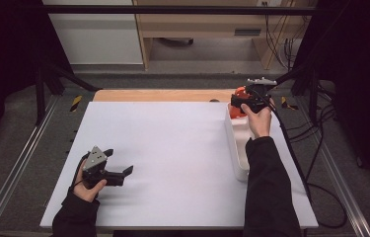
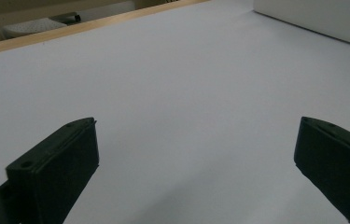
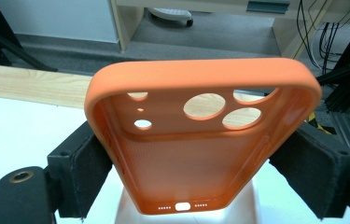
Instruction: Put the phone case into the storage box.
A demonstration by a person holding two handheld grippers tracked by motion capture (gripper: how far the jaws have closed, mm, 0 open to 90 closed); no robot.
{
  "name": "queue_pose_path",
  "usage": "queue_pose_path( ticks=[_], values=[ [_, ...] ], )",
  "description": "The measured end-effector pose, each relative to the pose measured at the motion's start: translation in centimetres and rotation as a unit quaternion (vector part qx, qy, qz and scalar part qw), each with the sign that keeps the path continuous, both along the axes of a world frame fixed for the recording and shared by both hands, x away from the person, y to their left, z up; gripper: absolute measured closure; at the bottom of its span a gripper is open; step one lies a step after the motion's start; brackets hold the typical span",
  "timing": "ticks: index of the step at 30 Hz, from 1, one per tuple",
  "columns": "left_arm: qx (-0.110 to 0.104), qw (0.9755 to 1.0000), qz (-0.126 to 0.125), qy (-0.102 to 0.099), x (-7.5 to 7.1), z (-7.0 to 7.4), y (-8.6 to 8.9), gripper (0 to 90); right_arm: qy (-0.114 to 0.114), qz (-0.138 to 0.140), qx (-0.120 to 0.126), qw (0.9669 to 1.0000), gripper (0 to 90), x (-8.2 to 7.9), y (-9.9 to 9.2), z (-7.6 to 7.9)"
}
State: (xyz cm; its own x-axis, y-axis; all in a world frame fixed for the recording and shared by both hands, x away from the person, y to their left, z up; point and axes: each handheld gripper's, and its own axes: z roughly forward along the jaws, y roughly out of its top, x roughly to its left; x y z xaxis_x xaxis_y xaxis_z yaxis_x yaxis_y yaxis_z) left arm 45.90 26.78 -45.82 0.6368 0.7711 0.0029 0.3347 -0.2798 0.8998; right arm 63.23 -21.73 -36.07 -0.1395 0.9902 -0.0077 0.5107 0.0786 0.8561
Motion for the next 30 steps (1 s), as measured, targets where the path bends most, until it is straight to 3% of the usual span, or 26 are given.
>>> queue_pose_path(
  ticks=[24, 30],
  values=[
    [0.002, 1.0000, -0.005, 0.001, 0.0, -0.1, -0.1, 0.0, 0.016, -0.018, -0.015, 0.9996, 15.6, 1.4, 0.6, -2.6],
    [0.004, 1.0000, -0.006, 0.002, 0.0, -0.1, -0.1, 0.0, 0.016, -0.021, -0.009, 0.9996, 15.6, 1.5, 0.5, -3.0]
  ],
)
